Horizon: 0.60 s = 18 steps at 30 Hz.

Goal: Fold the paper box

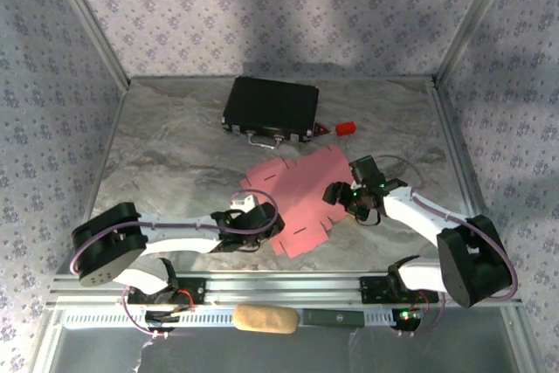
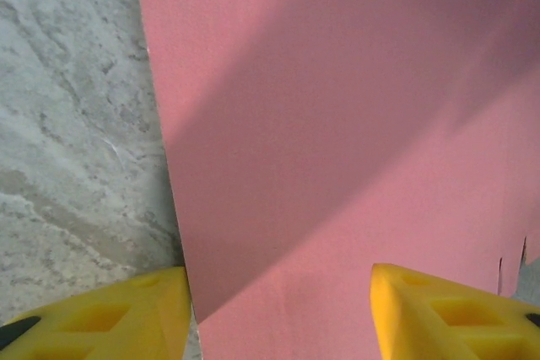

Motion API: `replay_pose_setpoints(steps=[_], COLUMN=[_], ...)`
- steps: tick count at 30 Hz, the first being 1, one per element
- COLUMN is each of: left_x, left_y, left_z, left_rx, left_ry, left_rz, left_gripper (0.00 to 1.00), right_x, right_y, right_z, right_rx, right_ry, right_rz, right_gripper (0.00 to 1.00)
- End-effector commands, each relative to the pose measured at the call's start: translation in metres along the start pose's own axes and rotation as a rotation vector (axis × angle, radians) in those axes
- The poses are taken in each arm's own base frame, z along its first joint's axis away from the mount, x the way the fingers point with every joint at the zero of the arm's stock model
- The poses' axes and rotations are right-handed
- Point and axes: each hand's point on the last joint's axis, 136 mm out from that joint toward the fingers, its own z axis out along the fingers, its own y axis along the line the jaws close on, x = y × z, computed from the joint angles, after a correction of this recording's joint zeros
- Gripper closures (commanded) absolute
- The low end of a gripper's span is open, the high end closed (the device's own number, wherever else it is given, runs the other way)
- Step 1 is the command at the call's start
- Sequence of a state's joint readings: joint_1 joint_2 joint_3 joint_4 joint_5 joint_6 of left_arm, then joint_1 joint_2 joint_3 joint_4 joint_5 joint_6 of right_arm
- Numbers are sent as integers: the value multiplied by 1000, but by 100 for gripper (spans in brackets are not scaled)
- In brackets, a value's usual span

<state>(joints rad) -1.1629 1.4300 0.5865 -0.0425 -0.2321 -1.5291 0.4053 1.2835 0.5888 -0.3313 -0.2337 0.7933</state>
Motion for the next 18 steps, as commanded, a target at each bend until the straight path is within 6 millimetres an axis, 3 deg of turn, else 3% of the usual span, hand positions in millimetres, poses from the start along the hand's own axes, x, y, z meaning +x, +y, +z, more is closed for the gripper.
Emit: replay_pose_setpoints(steps=[1,7,18], left_x=[7,7,-2], left_y=[-41,-40,-54], left_z=[-2,-7,-21], left_rx=[126,136,245], left_ry=[16,-6,-68], left_rz=[-18,-15,-10], left_gripper=[43,44,56], right_x=[2,4,4], right_y=[-1,-1,8], right_z=[3,6,-1], right_rx=[-5,-6,-47], right_ry=[22,33,43], right_rz=[-9,-8,1], right_gripper=[21,21,22])
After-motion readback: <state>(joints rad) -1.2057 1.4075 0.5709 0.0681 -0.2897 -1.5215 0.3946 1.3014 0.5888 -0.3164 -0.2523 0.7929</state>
